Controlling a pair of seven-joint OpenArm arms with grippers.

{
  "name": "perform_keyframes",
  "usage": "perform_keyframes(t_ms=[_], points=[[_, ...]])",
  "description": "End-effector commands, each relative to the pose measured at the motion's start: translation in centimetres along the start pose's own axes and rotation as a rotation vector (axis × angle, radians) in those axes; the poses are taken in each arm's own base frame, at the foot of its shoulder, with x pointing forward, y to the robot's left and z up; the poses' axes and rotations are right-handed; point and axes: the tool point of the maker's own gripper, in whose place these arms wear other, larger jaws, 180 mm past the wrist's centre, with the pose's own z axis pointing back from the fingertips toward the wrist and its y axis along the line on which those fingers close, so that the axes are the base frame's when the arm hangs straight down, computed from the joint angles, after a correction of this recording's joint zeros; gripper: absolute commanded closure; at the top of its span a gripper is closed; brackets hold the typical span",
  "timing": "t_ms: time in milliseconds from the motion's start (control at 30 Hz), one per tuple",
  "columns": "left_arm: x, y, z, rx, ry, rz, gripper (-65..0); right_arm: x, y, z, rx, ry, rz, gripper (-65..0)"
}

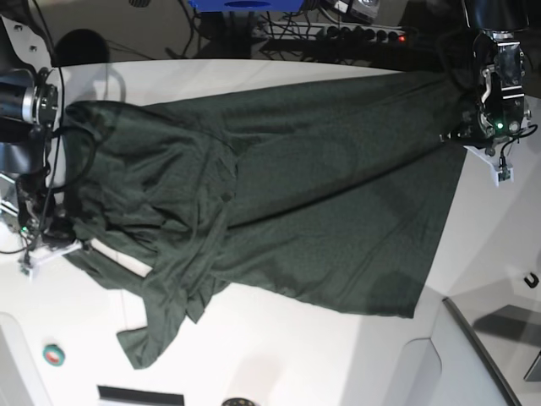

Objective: Layout the t-shirt on the table in an organized manner, then fold the t-shirt properly
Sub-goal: 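Pull the shirt edge with the right gripper along the table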

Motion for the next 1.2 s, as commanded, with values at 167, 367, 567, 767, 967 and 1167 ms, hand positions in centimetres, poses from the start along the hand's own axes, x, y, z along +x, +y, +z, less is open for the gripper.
perform_keyframes(t_ms=[167,367,567,767,967,1167], points=[[1.9,0.8,0.4,0.023,-0.05,-0.002,0.0,5.5,0.2,0.6,0.004,-0.094,-0.004,-13.2],[1.8,0.9,0.3,0.024,-0.047,0.004,0.0,5.8,0.6,1.9,0.02,-0.1,0.041,-55.2],[2.2,0.9,0.4,0.022,-0.056,0.007,0.0,1.5,0.8,0.6,0.019,-0.002,0.019,-53.6],[2.2,0.9,0.4,0.022,-0.056,0.007,0.0,-1.0,0.3,-0.2,0.002,0.01,-0.002,-34.5],[2.2,0.9,0.4,0.023,-0.055,0.004,0.0,1.7,0.4,-0.2,0.004,-0.07,-0.005,0.0],[2.0,0.8,0.4,0.023,-0.051,0.0,0.0,6.3,0.0,0.3,0.001,-0.143,-0.009,0.0]])
